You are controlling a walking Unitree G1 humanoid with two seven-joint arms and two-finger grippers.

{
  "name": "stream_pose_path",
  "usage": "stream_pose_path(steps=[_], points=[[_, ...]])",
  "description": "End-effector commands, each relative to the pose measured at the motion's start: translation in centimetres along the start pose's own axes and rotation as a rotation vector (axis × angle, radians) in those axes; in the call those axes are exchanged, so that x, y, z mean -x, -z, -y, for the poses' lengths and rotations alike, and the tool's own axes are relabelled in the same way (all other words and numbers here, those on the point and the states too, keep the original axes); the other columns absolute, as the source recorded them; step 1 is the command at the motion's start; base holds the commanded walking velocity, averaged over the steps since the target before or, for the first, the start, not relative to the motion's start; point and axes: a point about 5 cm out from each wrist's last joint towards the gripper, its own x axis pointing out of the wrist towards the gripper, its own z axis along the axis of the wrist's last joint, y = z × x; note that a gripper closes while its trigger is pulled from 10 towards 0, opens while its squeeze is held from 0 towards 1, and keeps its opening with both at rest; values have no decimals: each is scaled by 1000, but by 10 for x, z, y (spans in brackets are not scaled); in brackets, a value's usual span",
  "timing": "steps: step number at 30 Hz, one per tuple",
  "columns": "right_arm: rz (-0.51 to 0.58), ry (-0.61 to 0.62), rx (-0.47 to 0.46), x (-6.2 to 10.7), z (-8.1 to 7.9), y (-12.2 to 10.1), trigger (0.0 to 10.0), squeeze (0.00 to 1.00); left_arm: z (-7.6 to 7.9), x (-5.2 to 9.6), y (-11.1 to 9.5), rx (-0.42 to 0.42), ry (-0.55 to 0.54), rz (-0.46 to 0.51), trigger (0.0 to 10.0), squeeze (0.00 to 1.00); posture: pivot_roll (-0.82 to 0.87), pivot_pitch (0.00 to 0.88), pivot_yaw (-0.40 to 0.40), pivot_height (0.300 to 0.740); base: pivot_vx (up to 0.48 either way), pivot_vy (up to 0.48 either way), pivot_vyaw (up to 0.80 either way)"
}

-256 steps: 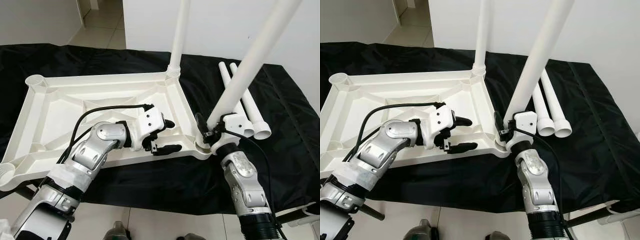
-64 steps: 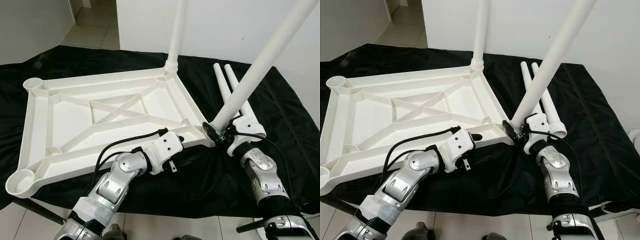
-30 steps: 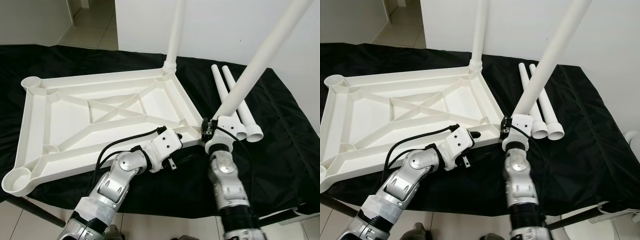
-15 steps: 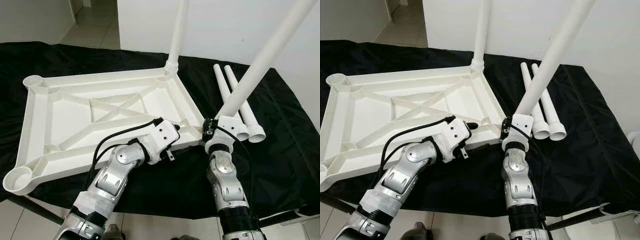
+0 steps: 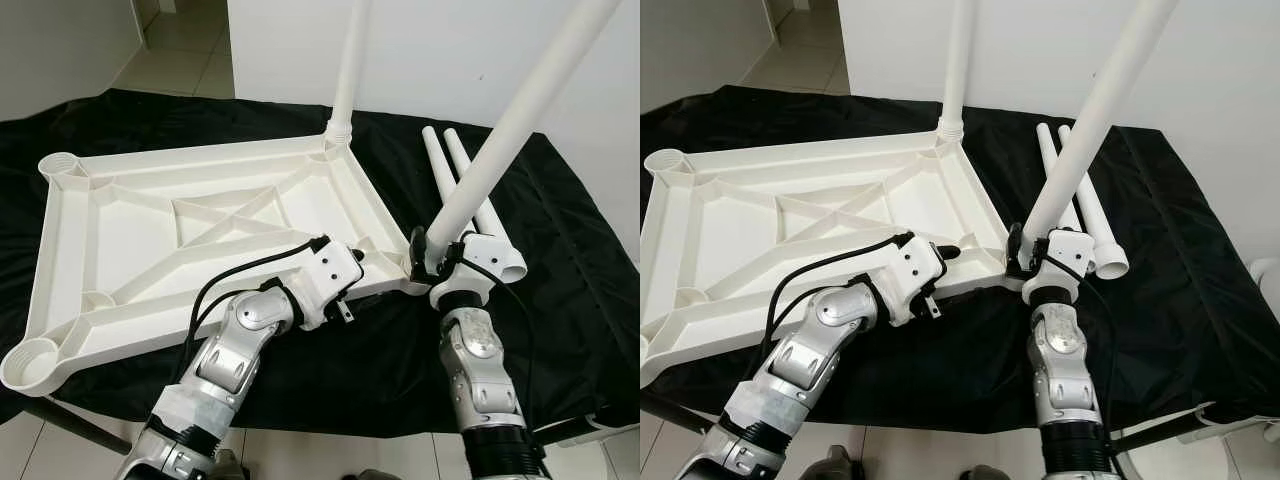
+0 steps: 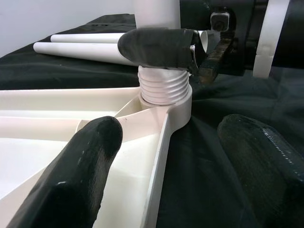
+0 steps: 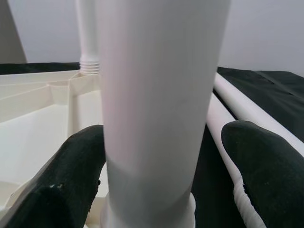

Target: Building children table

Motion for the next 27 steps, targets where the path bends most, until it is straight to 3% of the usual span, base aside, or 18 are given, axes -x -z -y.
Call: stream_pose_path(steps=[1, 9, 23, 24, 25, 26, 27], points=[[-37, -113, 4, 3, 3, 10, 10000, 0, -2, -1, -1, -16, -85, 2, 10000, 0, 54, 0, -66, 740, 0, 0, 0], [-37, -283, 31, -10, 22, 9, 10000, 0, 1, -3, -3, -22, -57, 3, 10000, 0, 53, 0, -63, 740, 0, 0, 0], [-106, -515, 106, -31, 35, 10, 10000, 0, -1, -2, -2, -34, -38, -7, 10000, 0, 65, 0, -66, 740, 0, 0, 0], [-117, -546, 116, -33, 36, 11, 9529, 0, -1, -2, -3, -34, -41, -6, 10000, 0, 66, 0, -67, 740, 0, 0, 0], [-127, -568, 120, -34, 37, 12, 5686, 0, -1, -2, -3, -32, -43, -6, 10000, 0, 66, 0, -67, 740, 0, 0, 0], [-136, -581, 117, -35, 38, 13, 4078, 0, -1, -3, -3, -32, -46, -5, 10000, 0, 66, 0, -69, 740, 0, 0, 0], [-136, -581, 117, -35, 38, 13, 4078, 0, -1, -3, -3, -32, -46, -5, 10000, 0, 66, 0, -69, 740, 0, 0, 0]])
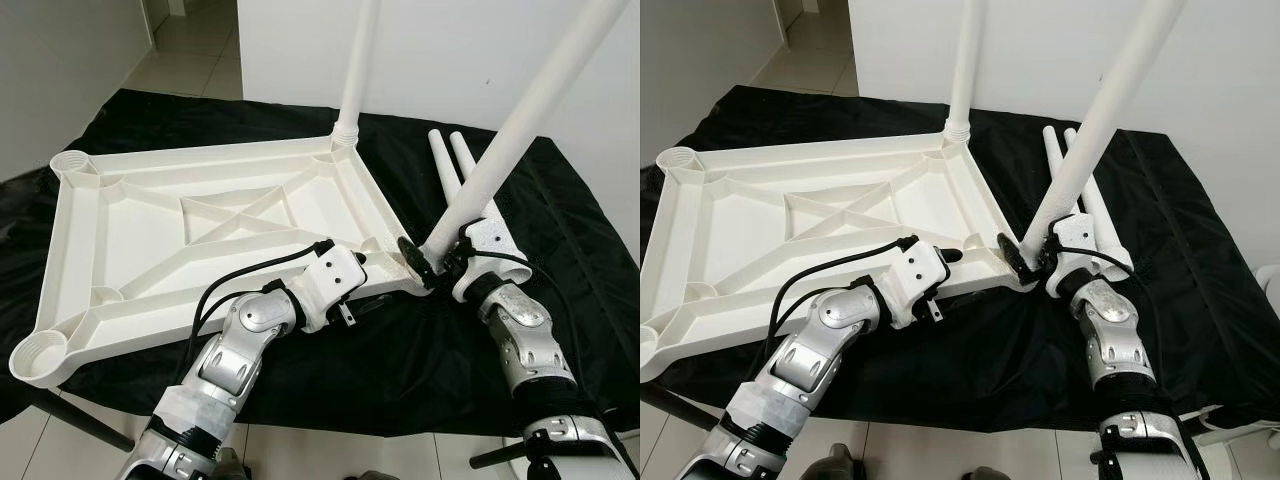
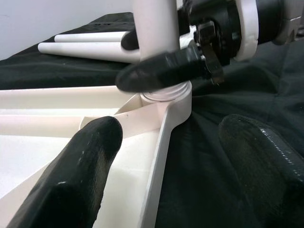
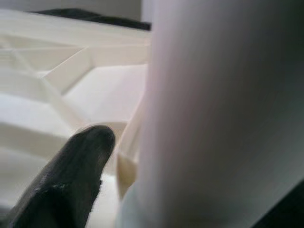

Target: Building children table

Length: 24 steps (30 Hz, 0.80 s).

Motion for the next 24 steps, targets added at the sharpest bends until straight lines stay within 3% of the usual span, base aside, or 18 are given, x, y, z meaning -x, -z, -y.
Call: stream_pose_path(steps=[1, 2, 3, 8, 9, 10, 11, 15, 24], points=[[-5, -14, 8, 1, 3, 0, 4078, 0, -3, -1, -2, -10, -53, 5, 10000, 0, 66, 0, -69, 740, 0, 0, 0], [-8, -25, 4, 0, 5, 0, 4078, 0, -3, -1, -3, -10, -55, 5, 10000, 0, 66, 0, -69, 740, 0, 0, 0], [-16, -36, -1, 0, 6, 1, 0, 0, -4, -1, -3, -9, -59, 4, 10000, 0, 68, 0, -72, 740, 0, 0, 0], [-31, -54, -20, 2, 7, 5, 0, 0, -8, 1, -2, -10, -77, 0, 10000, 0, 71, 7, -77, 740, 0, 0, 0], [-36, -51, -47, 3, 7, 7, 4784, 0, -9, 1, -2, -12, -82, -3, 10000, 0, 71, 7, -77, 740, 0, 0, 0], [-38, -49, -67, 4, 7, 8, 4784, 0, -9, 1, -2, -13, -85, -5, 10000, 0, 71, 7, -77, 740, 0, 0, 0], [-38, -49, -82, 4, 7, 9, 10000, 0, -9, 2, -1, -12, -86, -6, 10000, 0, 71, 7, -77, 740, 0, 0, 0], [-19, 9, -151, 4, 8, 10, 10000, 0, -9, 2, -1, -11, -90, -7, 10000, 0, 71, 14, -81, 740, 0, 0, 0], [-6, 118, -173, -1, 5, 9, 10000, 0, -9, 3, -1, -9, -91, -7, 10000, 0, 71, 16, -83, 740, 0, 0, 0]])
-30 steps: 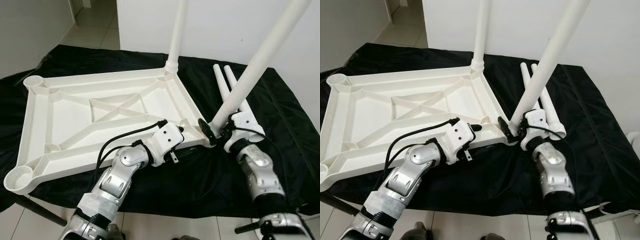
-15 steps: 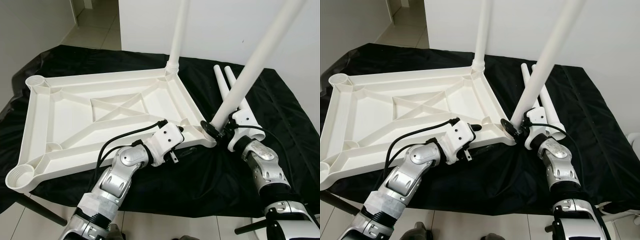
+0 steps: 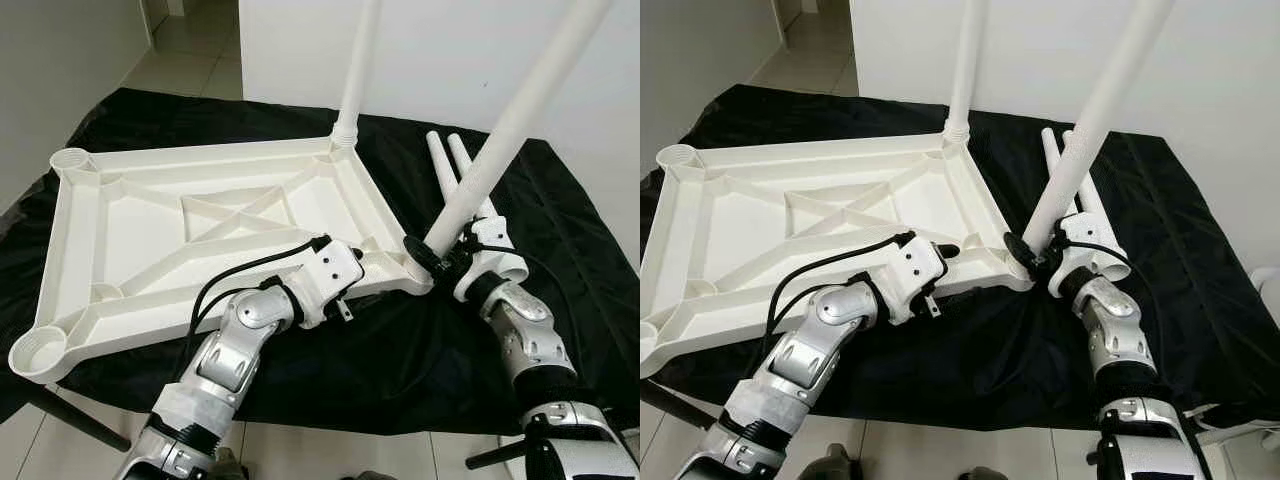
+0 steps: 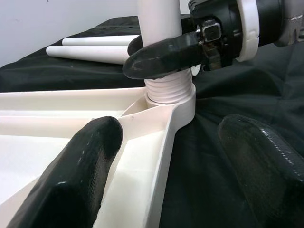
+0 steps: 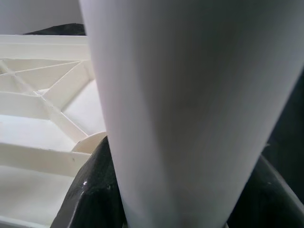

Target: Building children table

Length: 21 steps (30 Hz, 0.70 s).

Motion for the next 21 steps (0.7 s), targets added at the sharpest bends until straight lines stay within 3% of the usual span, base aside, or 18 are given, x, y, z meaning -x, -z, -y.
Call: stream_pose_path(steps=[1, 14, 16, 19, 21], points=[[-20, 71, -43, 3, 1, 7, 10000, 0, -3, 0, -1, -5, -70, -3, 10000, 0, 70, 15, -83, 740, 0, 0, 0], [-7, 236, -38, 3, -39, 17, 10000, 0, 1, 1, 0, -2, -59, -3, 10000, 0, 63, 19, -91, 740, 0, 0, 0], [-27, 360, -57, 6, -43, 21, 10000, 0, 3, 1, 1, -1, -56, -3, 10000, 0, 64, 15, -97, 740, 0, 0, 0], [-41, 432, -60, 8, -44, 22, 10000, 0, 3, 1, 1, -1, -55, -3, 10000, 0, 64, 15, -97, 740, 0, 0, 0], [-68, 586, -60, 11, -49, 24, 10000, 0, 2, 1, 1, -4, -55, -5, 10000, 0, 70, 6, -108, 740, 0, 0, 0]])
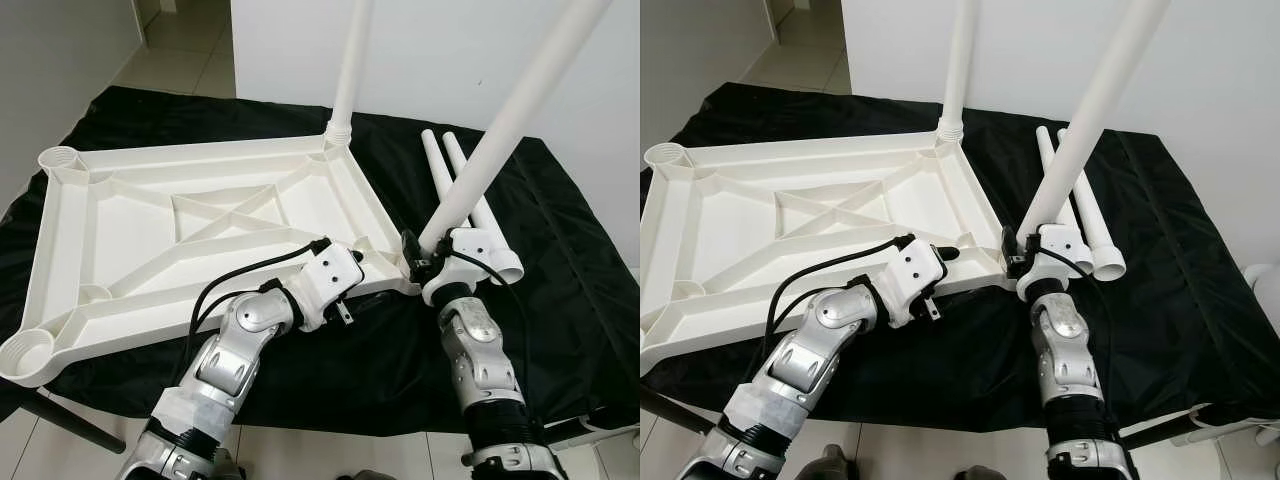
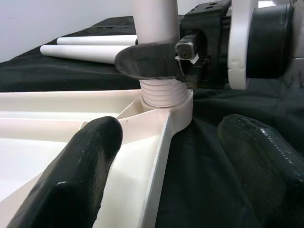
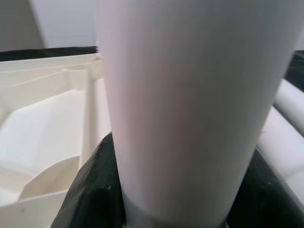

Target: Building children table

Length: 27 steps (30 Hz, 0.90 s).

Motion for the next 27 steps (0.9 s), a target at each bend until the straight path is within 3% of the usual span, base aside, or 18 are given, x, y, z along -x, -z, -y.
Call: stream_pose_path(steps=[1, 5, 10, 26, 27], points=[[-111, 181, 3, 14, 2, 21, 10000, 0, -2, 0, 0, -11, -62, -6, 10000, 0, 73, 4, -110, 740, 0, 0, 0], [-124, 250, -25, 22, -9, 22, 10000, 0, -3, 0, 0, -10, -67, -6, 10000, 0, 72, 3, -110, 740, 0, 0, 0], [-122, 181, -42, 24, -24, 23, 10000, 0, -4, 1, 0, -9, -68, -8, 10000, 0, 73, 2, -103, 740, 0, 0, 0], [-118, 217, -66, 29, -16, 18, 10000, 0, -5, 5, -1, -11, -50, -9, 10000, 0, 92, 22, -77, 740, 0, 0, 0], [-112, 215, -71, 29, -16, 16, 10000, 996, -5, 5, -1, -14, -51, -12, 10000, 0, 93, 27, -74, 740, 0, 0, 0]])
